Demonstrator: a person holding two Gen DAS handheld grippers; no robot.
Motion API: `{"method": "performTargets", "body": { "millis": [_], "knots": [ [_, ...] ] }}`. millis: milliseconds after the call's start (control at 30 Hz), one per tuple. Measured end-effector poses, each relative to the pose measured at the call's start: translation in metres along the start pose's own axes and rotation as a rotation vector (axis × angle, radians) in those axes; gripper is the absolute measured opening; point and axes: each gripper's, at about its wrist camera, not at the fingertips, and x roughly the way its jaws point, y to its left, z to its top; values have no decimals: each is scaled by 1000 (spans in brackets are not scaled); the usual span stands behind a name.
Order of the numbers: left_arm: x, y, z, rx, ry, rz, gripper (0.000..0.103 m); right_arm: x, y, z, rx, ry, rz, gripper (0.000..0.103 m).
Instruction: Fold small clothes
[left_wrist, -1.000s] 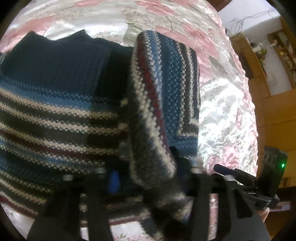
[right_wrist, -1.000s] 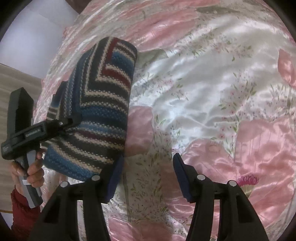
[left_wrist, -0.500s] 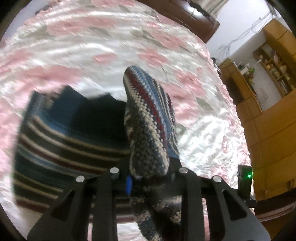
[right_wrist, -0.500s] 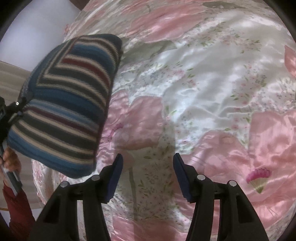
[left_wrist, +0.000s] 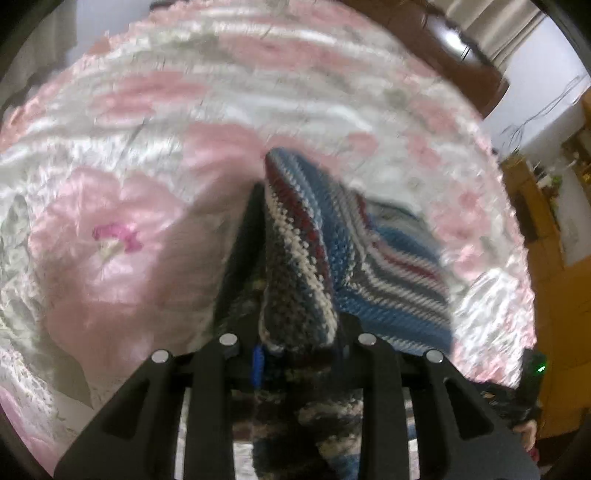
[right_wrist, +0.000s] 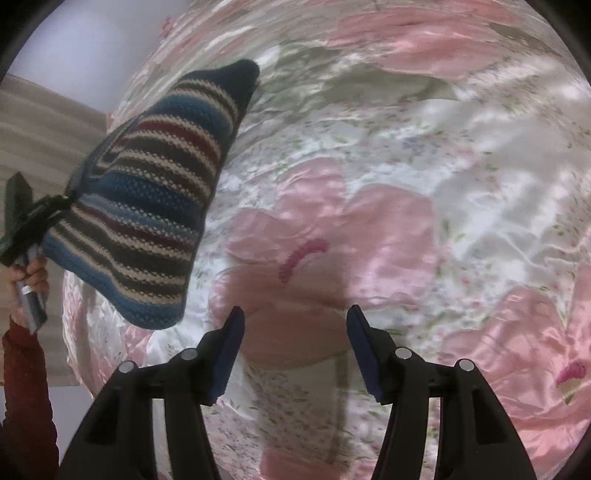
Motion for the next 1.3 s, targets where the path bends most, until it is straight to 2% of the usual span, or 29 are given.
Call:
{"method": "performTargets", "body": {
  "millis": [100, 200, 400, 467, 567, 667, 767, 833, 900, 967, 1000, 1033, 1067, 1133, 1200, 1300],
  "knots": [
    [30, 5, -7, 19, 41, 42, 27, 4, 7, 2, -15, 14, -1, 59],
    [38, 7, -11, 32, 25, 48, 30, 7, 16, 1, -37, 23, -6, 59],
    [6, 10, -16, 33, 15, 14, 46, 4, 35, 0, -54, 21, 8, 61],
    [-8, 8, -24, 34, 15, 18, 56, 1, 44, -1, -55, 13, 28, 62],
    [-31, 3, -43, 58, 6, -3, 64, -1, 59, -2, -61, 2, 43, 64],
    [-32, -4, -59, 101, 25, 19, 64, 3, 74, 0, -50, 0, 61, 64],
    [-28, -5, -66, 99, 33, 0, 64, 11, 84, 3, -23, 12, 86, 64],
    [-25, -4, -69, 97, 27, 11, 61, 18, 92, 6, -22, 19, 74, 64],
    [-20, -5, -70, 111, 32, 26, 53, 27, 95, 8, -8, 28, 73, 64],
    [-14, -4, -70, 119, 50, 54, 24, 38, 96, 10, 26, 47, 92, 64],
    [-8, -1, -70, 111, 73, 52, 19, 42, 97, 11, 36, 52, 102, 64],
    [-5, 2, -71, 99, 86, 45, 13, 49, 98, 12, 44, 62, 117, 59],
    [-1, 5, -72, 87, 97, 48, 12, 53, 99, 12, 50, 70, 134, 56],
    [3, 11, -75, 78, 105, 48, 11, 63, 101, 11, 62, 92, 171, 40],
    [-1, 15, -76, 63, 98, 25, 10, 63, 104, 8, 43, 86, 165, 26],
    [-14, 18, -81, 70, 75, 3, 10, 50, 108, 4, 13, 56, 172, 21]
  ]
}}
